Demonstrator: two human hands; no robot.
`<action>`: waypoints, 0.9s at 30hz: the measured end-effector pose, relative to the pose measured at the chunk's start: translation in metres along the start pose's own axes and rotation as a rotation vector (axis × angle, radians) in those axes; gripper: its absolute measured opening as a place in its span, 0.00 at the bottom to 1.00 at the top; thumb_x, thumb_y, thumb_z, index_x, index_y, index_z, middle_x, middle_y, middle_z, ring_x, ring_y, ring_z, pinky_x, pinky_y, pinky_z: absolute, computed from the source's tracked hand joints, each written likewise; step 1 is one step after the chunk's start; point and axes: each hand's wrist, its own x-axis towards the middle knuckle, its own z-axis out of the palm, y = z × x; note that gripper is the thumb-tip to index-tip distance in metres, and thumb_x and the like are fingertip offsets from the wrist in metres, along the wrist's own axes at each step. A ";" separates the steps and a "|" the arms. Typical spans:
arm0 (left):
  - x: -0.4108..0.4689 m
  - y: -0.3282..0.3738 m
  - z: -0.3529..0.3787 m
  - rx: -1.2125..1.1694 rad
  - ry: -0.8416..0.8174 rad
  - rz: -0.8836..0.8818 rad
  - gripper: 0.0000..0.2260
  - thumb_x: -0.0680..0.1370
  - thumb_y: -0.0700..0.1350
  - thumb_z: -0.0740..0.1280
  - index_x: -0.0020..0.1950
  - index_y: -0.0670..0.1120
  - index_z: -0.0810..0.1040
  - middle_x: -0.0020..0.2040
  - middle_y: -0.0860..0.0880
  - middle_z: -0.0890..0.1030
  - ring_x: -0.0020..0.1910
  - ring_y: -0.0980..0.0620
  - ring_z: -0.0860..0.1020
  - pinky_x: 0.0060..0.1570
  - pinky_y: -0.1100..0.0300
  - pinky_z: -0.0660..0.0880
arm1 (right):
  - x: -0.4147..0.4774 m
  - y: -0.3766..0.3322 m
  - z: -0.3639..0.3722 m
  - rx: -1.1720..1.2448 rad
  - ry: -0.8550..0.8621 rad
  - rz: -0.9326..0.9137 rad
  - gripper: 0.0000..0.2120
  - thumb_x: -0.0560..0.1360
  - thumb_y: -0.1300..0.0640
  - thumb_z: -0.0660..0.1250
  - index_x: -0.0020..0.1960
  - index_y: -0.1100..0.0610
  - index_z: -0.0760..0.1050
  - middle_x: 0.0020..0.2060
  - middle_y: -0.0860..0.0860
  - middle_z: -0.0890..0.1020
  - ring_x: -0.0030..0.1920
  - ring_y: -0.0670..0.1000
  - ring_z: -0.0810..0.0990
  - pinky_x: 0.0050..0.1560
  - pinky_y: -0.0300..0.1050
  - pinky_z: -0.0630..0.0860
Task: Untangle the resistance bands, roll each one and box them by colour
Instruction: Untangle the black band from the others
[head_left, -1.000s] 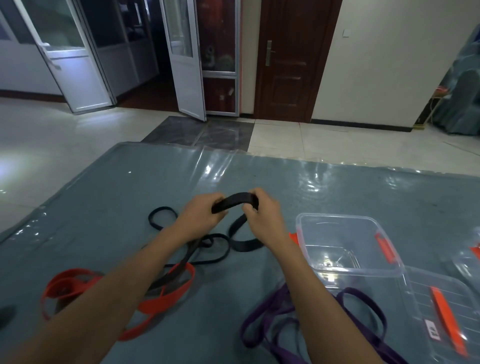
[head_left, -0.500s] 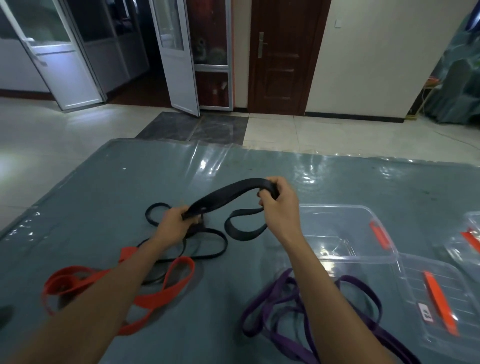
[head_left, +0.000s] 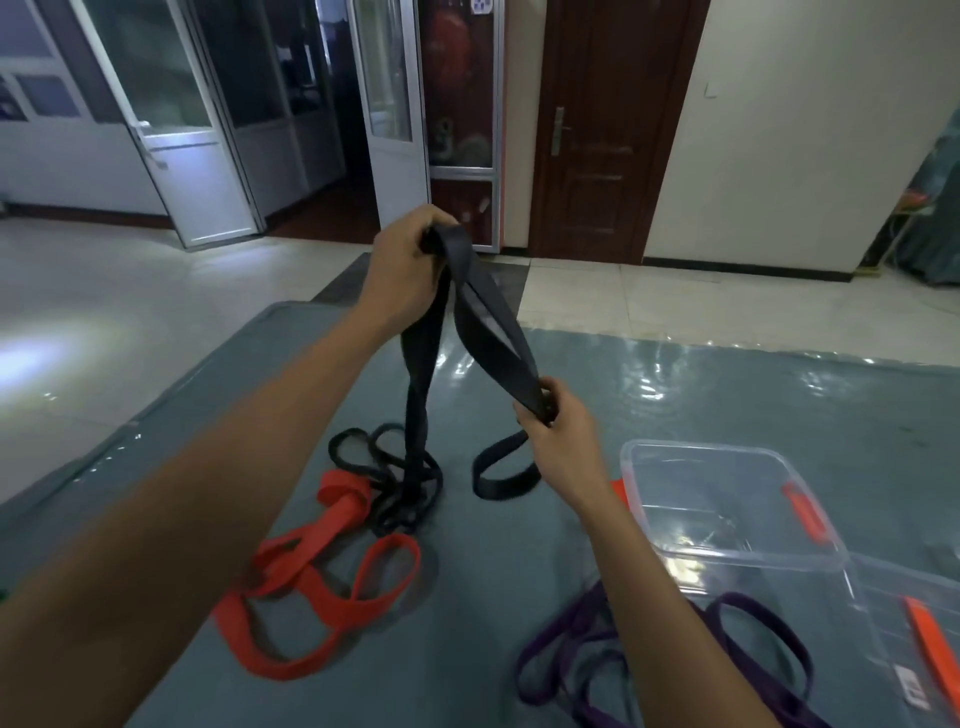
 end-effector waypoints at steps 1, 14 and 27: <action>-0.002 0.002 0.001 -0.001 -0.009 -0.001 0.13 0.73 0.30 0.61 0.47 0.46 0.78 0.42 0.55 0.79 0.42 0.67 0.77 0.44 0.72 0.72 | 0.000 0.000 0.000 -0.010 -0.003 0.001 0.06 0.79 0.57 0.67 0.54 0.48 0.76 0.37 0.42 0.78 0.35 0.38 0.75 0.36 0.29 0.71; -0.063 -0.043 -0.039 -0.025 -0.034 -0.274 0.16 0.70 0.26 0.64 0.47 0.45 0.79 0.44 0.47 0.82 0.42 0.50 0.80 0.38 0.54 0.78 | -0.007 0.049 0.048 -0.191 -0.139 0.070 0.09 0.77 0.61 0.67 0.50 0.47 0.77 0.35 0.44 0.81 0.31 0.38 0.76 0.30 0.30 0.70; -0.165 -0.182 -0.192 0.378 -0.134 -0.580 0.15 0.71 0.28 0.66 0.48 0.46 0.83 0.46 0.48 0.85 0.48 0.47 0.82 0.49 0.49 0.79 | 0.005 0.072 0.234 -0.649 -0.416 -0.085 0.10 0.75 0.62 0.66 0.55 0.59 0.81 0.49 0.58 0.82 0.51 0.61 0.79 0.51 0.53 0.77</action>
